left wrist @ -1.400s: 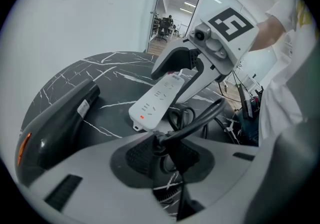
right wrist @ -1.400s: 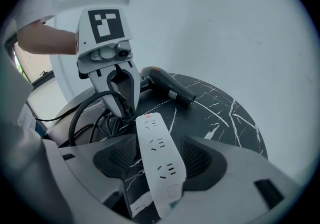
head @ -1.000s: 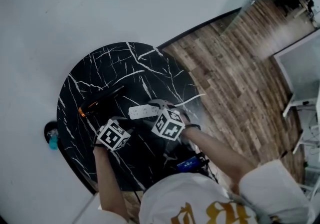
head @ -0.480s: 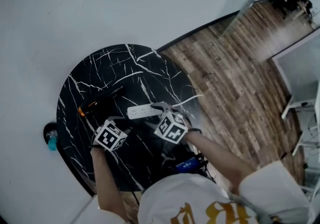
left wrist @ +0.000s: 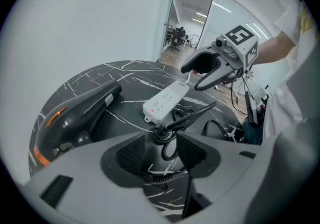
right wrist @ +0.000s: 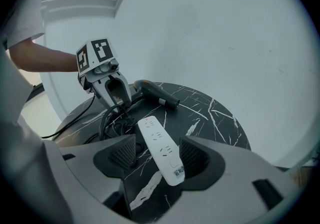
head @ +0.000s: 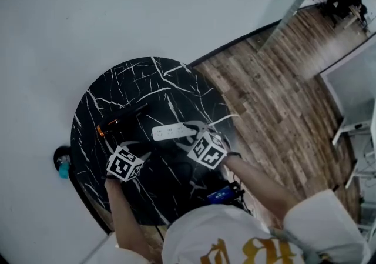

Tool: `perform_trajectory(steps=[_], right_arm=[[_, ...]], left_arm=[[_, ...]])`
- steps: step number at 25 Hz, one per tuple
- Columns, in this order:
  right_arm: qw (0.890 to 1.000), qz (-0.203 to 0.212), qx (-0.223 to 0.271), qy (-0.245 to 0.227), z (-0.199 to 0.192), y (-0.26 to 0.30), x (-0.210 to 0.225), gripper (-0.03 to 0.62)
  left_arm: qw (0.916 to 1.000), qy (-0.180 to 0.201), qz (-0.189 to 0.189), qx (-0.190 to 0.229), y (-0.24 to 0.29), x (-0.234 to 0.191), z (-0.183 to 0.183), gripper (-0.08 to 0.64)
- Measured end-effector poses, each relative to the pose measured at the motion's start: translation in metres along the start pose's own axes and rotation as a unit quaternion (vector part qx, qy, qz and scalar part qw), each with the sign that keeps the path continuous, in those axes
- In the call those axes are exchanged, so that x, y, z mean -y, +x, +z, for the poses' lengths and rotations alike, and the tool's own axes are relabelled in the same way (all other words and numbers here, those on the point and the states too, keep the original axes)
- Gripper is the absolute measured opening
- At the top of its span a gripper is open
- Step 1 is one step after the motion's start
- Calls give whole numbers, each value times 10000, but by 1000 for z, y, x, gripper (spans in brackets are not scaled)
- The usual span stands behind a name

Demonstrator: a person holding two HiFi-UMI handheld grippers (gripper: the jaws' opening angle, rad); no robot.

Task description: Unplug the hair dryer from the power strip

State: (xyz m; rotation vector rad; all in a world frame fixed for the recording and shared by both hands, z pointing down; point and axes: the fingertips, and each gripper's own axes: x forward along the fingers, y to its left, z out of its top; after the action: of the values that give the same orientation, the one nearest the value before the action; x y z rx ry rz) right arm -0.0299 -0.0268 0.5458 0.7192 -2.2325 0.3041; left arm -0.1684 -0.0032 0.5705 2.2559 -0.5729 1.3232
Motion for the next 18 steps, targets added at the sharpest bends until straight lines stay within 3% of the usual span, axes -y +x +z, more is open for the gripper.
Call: perform_trajectory(steps=[7,13,15,18], right_arm=[[9967,-309,371,654,10,-24,10,268],[9890,-561,868,1058,24,-48,4,268],[9853,-679,1044,1168,26,-57,5,268],[9800,-736,1321,1295,34,-69,1,268]], left_arm=[[9952,-426,307,830,-31,-4,15,183],[9789,-495,1070,1666,-57,-1,38,181],[9741,-622,1057,1898,-62,5,44,181],[9696,-872,740,2166,-67,19,52,173]])
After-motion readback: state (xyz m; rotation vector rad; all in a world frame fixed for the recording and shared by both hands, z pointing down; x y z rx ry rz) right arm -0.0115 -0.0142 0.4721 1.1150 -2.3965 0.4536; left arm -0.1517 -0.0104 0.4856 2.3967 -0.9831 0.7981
